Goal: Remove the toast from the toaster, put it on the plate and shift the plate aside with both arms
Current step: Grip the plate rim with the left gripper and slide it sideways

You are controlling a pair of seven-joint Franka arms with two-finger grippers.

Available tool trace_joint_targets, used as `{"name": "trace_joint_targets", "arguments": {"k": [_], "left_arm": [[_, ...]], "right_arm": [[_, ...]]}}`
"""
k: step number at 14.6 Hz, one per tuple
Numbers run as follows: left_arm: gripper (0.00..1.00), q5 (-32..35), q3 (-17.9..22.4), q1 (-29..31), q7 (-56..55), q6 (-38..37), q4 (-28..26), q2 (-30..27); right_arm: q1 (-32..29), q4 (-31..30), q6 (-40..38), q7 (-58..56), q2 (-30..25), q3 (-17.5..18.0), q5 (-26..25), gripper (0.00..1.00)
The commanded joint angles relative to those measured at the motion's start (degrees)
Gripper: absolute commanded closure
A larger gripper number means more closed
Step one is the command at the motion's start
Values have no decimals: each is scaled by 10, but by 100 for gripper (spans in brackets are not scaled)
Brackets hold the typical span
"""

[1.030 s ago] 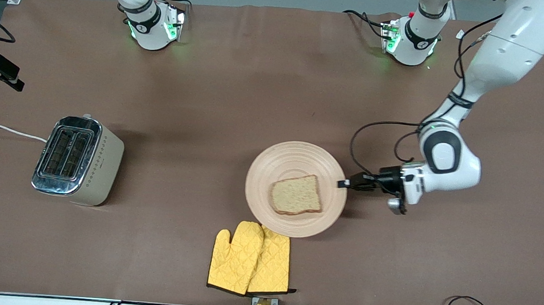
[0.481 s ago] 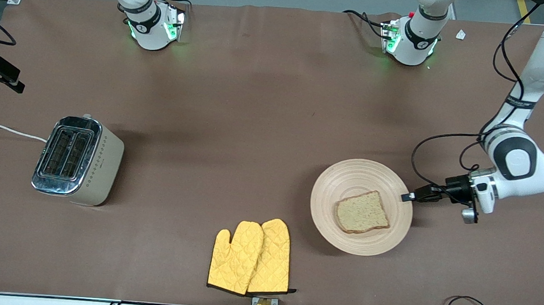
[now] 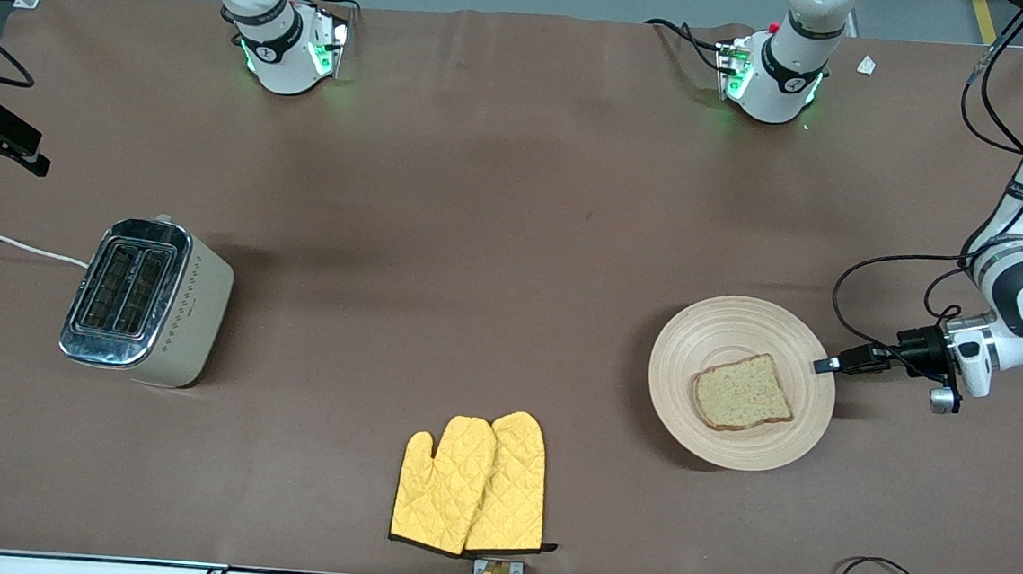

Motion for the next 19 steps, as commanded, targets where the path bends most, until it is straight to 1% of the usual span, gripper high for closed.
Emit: {"name": "trace_joint_targets", "arguments": {"k": [1,3,5,9,11,12,13,14,15,18,19], "left_arm": [[100,8,-2,21,-1,-33,18,28],[100,22,-2,32,2,-41,18,44],[100,30,0,39,-1,-41,19,48],[96,33,4,40,-3,-41,25,55],[83,46,13,35,-5,-41,35,55],[73,51,14,34,-11,-41,44,54],[48,59,14,32,-32,-41,51,52],[10,69,13,31,-56,-41,59,50],[0,86,9,28,-73,-42,74,48],[0,158,5,7,-136,-45,121,33],[0,187,0,-2,-161,-45,134,19]], "right_arm": [[-6,-11,6,7,-9,8,-7,0],[-6,-11,6,7,-10,8,-7,0],[-6,-11,5,7,-10,8,-7,0],[-7,-11,5,7,-10,8,-7,0],[-7,-12,5,7,-10,8,-6,0],[-7,-12,4,7,-10,8,-7,0],[-7,-12,4,7,-10,8,-7,0],[-7,-12,4,7,-10,8,-6,0],[-7,-12,5,7,-10,8,-6,0],[-7,-12,5,7,-10,8,-7,0],[-7,-12,5,7,-10,8,-6,0]]}}
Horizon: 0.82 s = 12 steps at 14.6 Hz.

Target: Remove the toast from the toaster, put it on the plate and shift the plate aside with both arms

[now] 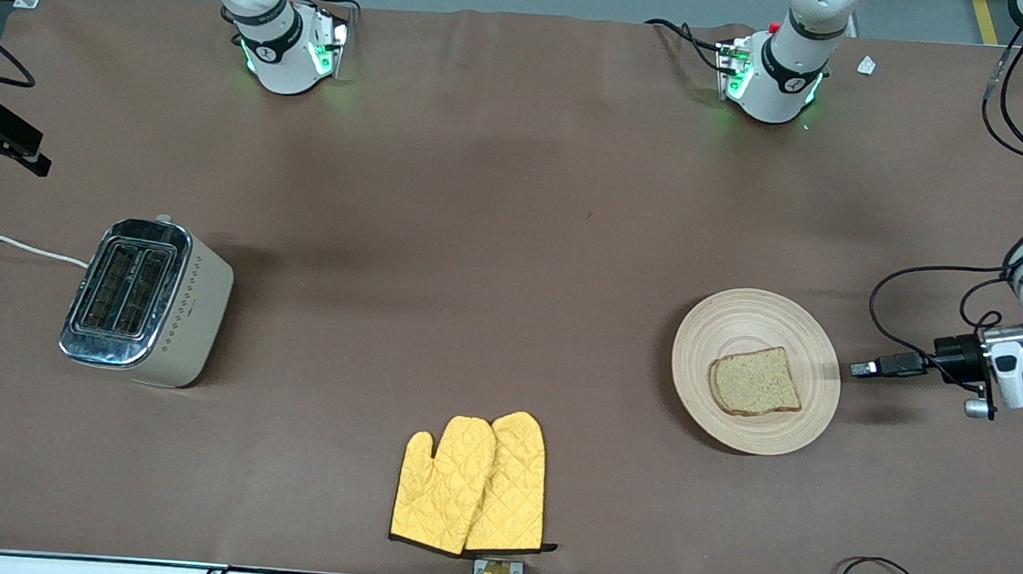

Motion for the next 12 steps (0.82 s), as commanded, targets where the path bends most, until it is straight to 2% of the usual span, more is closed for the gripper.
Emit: {"name": "trace_joint_targets", "arguments": {"k": [1,4,8,10,12], "left_arm": [[0,81,-5,-31,-77,-14,40,-40],[0,170,-27,-55,-178,-17,55,-92],[0,280,-75,-58,-311,-73,57,-174],[0,310,-103,-58,-357,-114,60,-211],[0,312,-124,-58,-389,-146,60,-251]], "right_arm": [[-7,-12,5,7,-10,8,-6,0],[-6,-12,6,7,-10,8,-6,0],[-4,-12,5,8,-10,10,-6,0],[-4,-12,5,9,-10,10,-6,0],[-6,-12,6,9,-10,10,-6,0]]}}
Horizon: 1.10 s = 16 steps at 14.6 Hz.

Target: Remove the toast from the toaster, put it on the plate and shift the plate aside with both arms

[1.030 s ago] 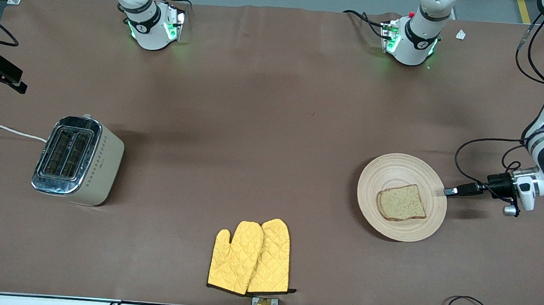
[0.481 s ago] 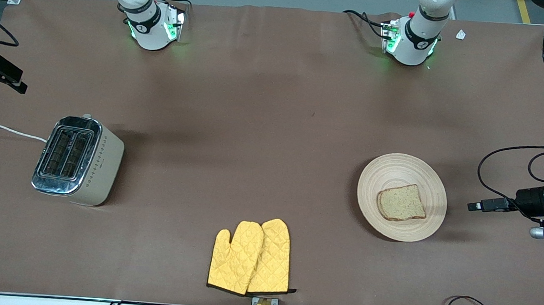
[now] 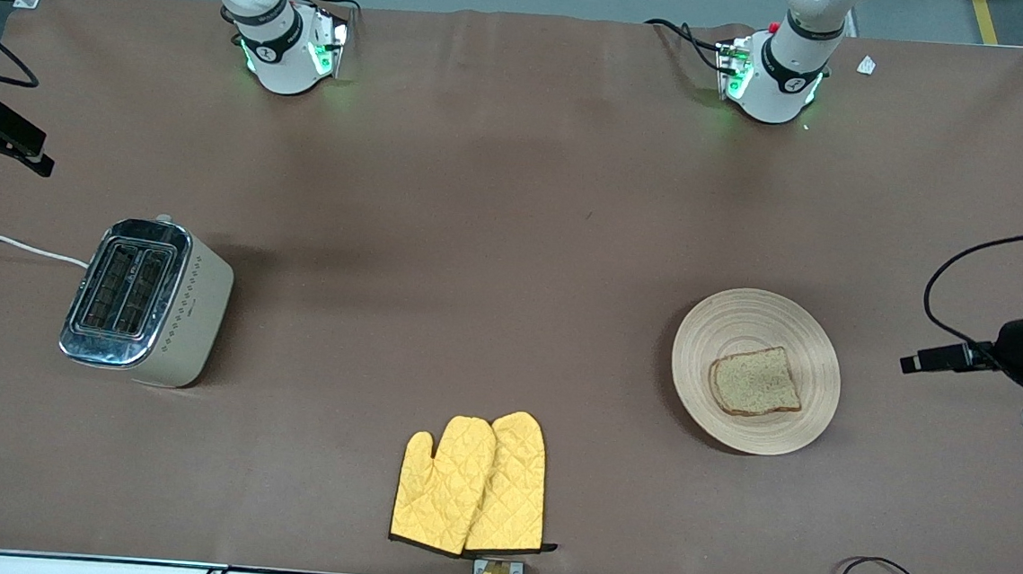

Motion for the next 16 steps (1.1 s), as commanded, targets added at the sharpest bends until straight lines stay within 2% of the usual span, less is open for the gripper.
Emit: {"name": "trace_joint_targets", "arguments": {"k": [1,3,4,7,9,13,16], "left_arm": [[0,17,-19,-1,-36,-43,-9,-68],[0,54,-4,-38,-29,-46,-10,-98],[0,62,28,-61,-23,-53,-11,-124],[0,38,179,-194,-12,-104,-14,-171],[0,33,239,-252,-10,-141,-15,-192],[0,33,274,-308,-12,-164,-51,-241],[0,20,282,-321,-12,-164,-82,-272]], "right_arm": [[-6,-12,6,9,-10,6,-6,0],[-10,-13,6,18,-10,5,-5,0],[-10,-13,5,43,-10,3,-4,0],[-19,-25,-4,59,-15,1,-3,0],[-19,-25,-5,49,-17,0,-3,0],[-21,-25,6,11,-17,1,-3,0],[-21,-36,21,12,-23,2,-3,0]]}}
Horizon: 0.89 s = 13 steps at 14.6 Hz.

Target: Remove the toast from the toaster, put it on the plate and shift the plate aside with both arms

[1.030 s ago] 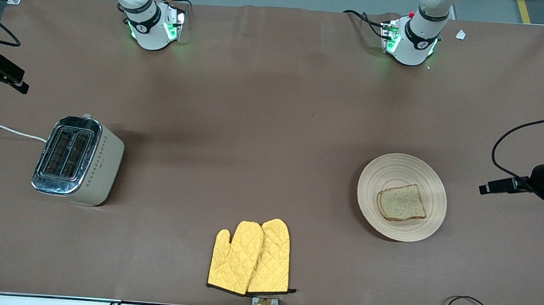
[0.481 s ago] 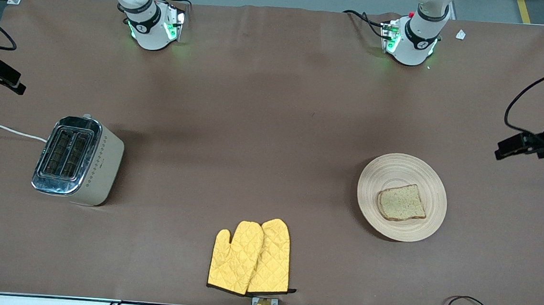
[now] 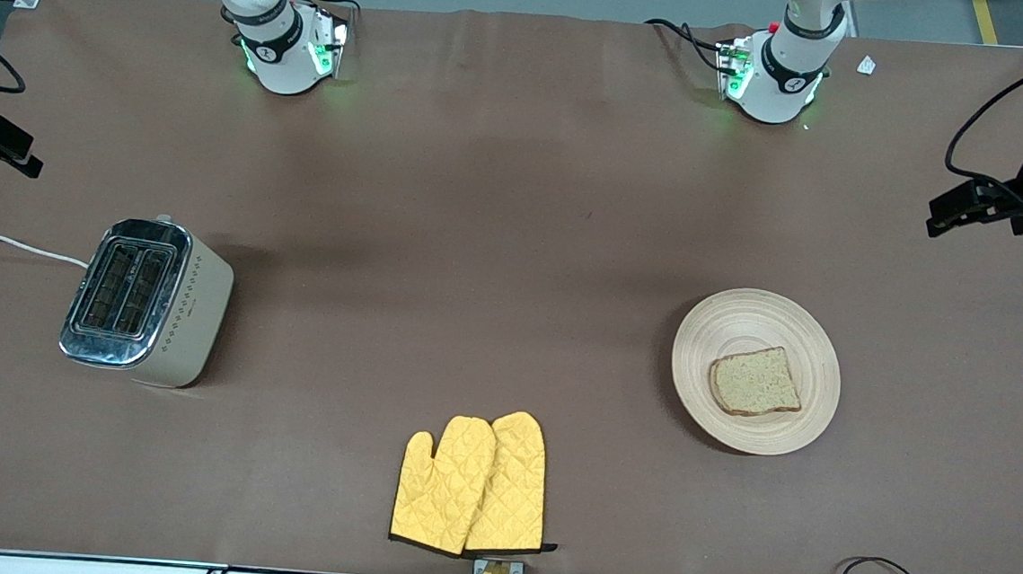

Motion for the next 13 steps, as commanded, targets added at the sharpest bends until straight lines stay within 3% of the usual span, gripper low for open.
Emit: {"name": "trace_joint_targets", "arguments": {"k": [1,13], "left_arm": [[0,-24,11,-7,4,2,-40,-39],[0,-16,-20,-8,12,-19,-6,-34]], "right_arm": [[-7,-25,8,-7,-22,8,-3,0],[-9,-24,-5,-7,-22,8,-2,0]]}}
